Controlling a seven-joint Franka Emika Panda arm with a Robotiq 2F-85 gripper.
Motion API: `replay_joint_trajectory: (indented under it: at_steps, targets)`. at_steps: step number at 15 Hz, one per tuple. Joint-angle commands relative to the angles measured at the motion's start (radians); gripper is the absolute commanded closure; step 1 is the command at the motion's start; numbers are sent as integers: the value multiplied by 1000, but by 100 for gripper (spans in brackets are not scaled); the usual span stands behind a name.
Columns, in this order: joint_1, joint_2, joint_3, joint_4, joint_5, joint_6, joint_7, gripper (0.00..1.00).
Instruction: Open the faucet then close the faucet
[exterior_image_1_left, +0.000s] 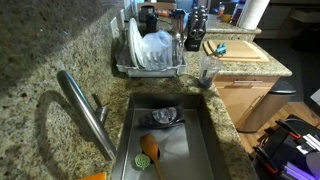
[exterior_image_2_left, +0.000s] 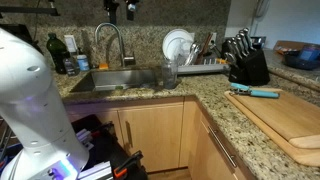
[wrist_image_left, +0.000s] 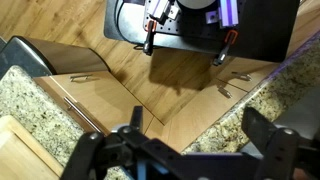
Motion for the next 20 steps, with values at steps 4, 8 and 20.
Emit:
replay_joint_trajectory:
  at_steps: [4, 8, 20]
  targets:
    - [15, 2, -10, 3, -5, -3, 8, 0]
    - [15, 2, -10, 3, -5, -3, 8, 0]
    - [130, 269, 12, 30, 149, 232, -116, 0]
